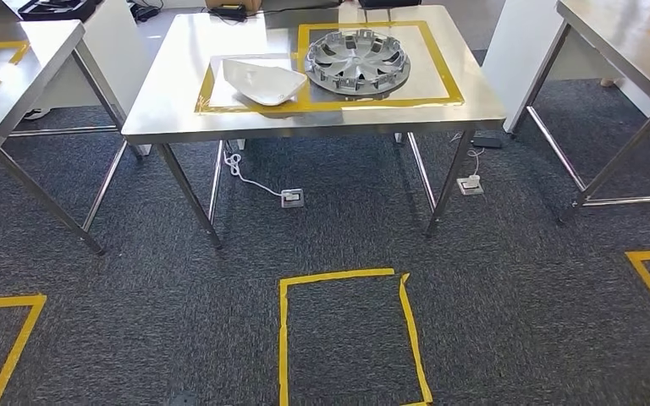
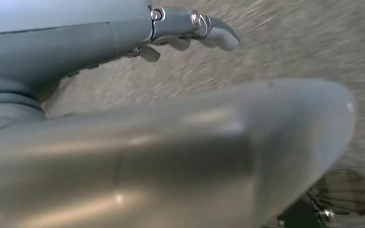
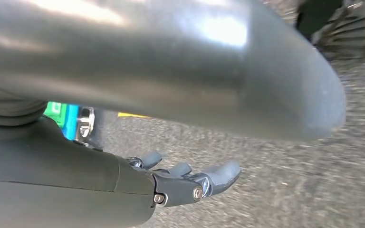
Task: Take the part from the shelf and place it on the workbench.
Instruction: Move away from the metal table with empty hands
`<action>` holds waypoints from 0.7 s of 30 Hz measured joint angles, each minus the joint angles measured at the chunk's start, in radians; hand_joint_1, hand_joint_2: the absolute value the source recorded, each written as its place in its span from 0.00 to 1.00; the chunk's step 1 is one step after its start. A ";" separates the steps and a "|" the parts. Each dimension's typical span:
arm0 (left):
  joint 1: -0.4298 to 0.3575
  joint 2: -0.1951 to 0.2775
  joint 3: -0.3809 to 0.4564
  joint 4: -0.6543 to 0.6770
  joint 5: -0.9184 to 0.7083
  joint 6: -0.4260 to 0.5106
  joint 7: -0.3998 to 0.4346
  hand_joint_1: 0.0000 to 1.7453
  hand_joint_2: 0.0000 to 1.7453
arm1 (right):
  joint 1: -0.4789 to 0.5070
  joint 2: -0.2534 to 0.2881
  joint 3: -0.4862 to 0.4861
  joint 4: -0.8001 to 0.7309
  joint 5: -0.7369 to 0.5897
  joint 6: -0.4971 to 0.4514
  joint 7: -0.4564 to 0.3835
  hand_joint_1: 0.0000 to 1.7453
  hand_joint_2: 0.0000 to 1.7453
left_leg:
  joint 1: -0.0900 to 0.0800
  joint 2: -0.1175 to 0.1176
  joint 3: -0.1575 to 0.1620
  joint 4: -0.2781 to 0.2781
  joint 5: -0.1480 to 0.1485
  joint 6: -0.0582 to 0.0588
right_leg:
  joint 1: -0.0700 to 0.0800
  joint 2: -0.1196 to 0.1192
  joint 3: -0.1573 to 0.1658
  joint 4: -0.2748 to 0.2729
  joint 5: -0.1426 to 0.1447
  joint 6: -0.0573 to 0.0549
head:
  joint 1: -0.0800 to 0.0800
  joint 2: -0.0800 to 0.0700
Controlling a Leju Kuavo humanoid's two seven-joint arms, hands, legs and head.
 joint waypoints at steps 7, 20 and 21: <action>0.020 0.012 0.092 0.002 0.095 0.030 -0.028 0.00 0.00 | -0.004 -0.001 0.000 0.000 0.001 0.003 0.015 0.00 0.00 | 0.011 -0.006 0.235 -0.133 0.016 -0.004 | -0.005 -0.006 -0.108 0.023 0.084 0.030 | 0.001 0.000; 0.026 0.006 0.231 0.004 0.184 -0.081 -0.053 0.00 1.00 | 0.000 -0.014 0.000 0.000 0.004 -0.008 0.051 0.00 1.00 | -0.005 0.005 0.112 -0.186 0.118 0.059 | -0.004 0.003 -0.082 0.251 -0.018 0.054 | 0.009 0.000; 0.025 0.003 0.231 0.004 0.177 -0.090 -0.042 0.00 1.00 | -0.001 -0.014 0.000 0.000 0.004 -0.012 0.058 0.00 1.00 | -0.006 0.005 0.102 -0.183 0.126 0.056 | 0.001 0.003 -0.022 0.175 -0.019 0.046 | 0.010 0.000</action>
